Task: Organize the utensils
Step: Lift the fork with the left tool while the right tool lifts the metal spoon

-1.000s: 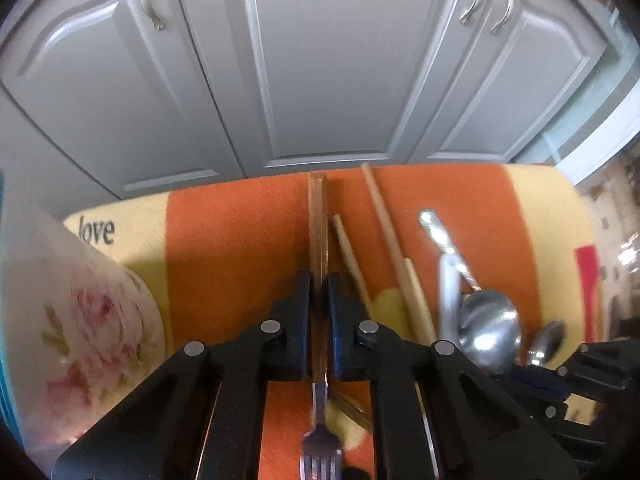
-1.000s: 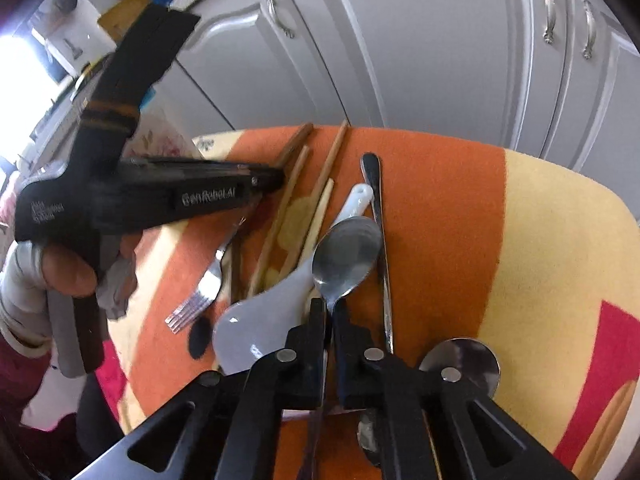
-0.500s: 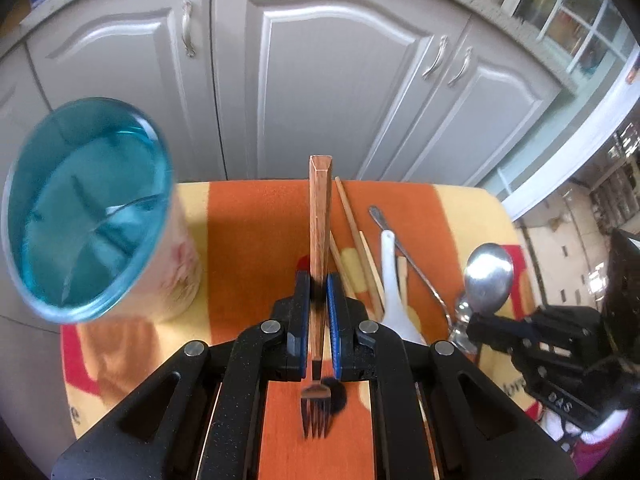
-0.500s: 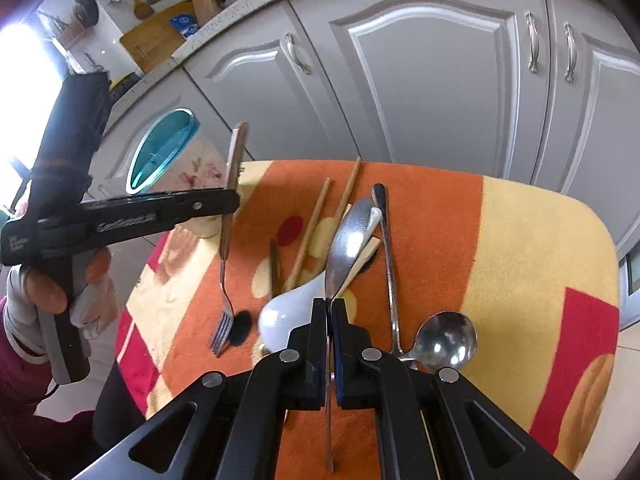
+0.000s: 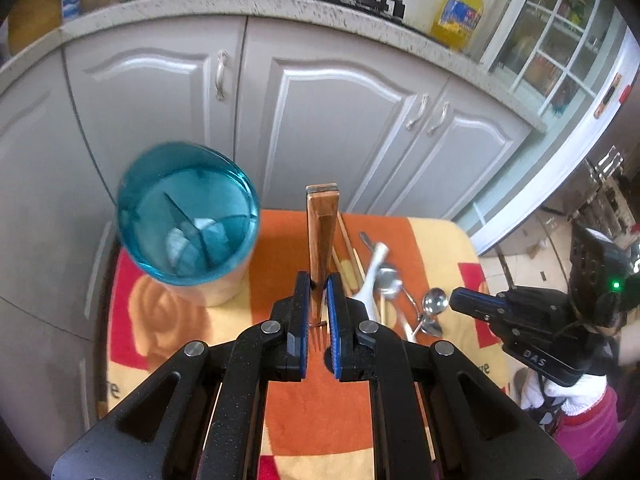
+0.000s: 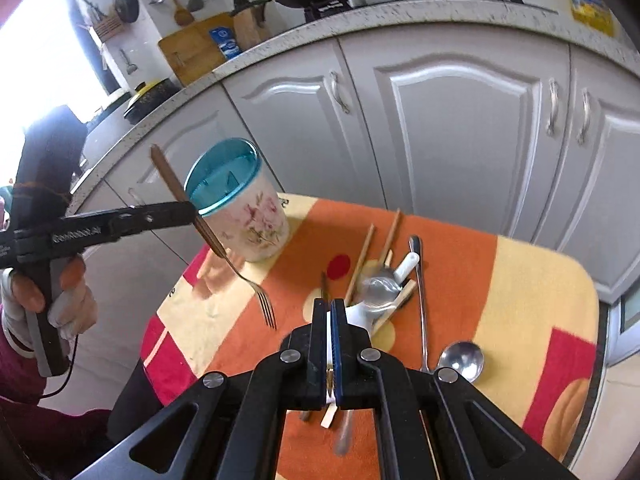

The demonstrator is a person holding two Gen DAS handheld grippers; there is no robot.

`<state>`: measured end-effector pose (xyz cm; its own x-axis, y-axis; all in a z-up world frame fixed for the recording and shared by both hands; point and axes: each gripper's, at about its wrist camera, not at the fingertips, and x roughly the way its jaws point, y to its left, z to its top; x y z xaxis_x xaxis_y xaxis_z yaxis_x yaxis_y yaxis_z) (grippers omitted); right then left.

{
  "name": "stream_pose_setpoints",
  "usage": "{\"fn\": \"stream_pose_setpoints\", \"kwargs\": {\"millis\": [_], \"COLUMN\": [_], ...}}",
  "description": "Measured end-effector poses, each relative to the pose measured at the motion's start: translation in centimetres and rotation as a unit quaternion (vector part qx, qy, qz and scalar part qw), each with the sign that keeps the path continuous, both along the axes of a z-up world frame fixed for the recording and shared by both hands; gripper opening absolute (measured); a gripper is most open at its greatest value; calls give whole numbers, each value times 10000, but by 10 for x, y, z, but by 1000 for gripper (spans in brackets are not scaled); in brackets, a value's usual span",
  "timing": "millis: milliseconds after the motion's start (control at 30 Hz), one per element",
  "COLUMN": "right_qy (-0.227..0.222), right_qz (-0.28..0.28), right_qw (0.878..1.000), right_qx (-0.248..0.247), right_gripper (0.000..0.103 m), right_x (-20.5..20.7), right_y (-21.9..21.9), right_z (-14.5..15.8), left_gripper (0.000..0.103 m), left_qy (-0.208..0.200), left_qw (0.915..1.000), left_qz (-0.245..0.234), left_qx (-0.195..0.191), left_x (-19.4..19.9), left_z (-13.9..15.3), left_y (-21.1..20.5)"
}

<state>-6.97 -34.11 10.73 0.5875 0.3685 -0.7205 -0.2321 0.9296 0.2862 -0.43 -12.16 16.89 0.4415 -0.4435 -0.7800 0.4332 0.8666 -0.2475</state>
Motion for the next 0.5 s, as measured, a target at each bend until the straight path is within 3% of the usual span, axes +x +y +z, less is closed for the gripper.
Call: {"fn": "stream_pose_setpoints", "kwargs": {"millis": [100,200,367,433,467,500], "right_qy": [115,291,692,777,810,868], "right_qz": [-40,-272,-662,-783,-813,-839], "right_qw": [9999,9981,9945,9929,9925,9922], "right_qx": [-45,-466,-424,-441,-410,-297], "right_gripper": [2,4,6,15,32,39], "right_x": [4,8,18,25,29,35], "right_y": [3,1,-24,-35,-40,-46], "right_z": [-4,-22,-53,-62,-65,-69], "left_gripper": [7,7,7,7,7,7], "left_qy": [-12,35,62,74,82,94], "left_qw": [10000,9999,9998,9997,9997,9997], "left_qz": [54,77,91,95,95,98], "left_qx": [-54,-123,-184,-200,-203,-206], "left_x": [-2,-4,-5,-5,-4,-4], "left_z": [2,2,5,5,5,5], "left_y": [6,11,19,20,20,20]}}
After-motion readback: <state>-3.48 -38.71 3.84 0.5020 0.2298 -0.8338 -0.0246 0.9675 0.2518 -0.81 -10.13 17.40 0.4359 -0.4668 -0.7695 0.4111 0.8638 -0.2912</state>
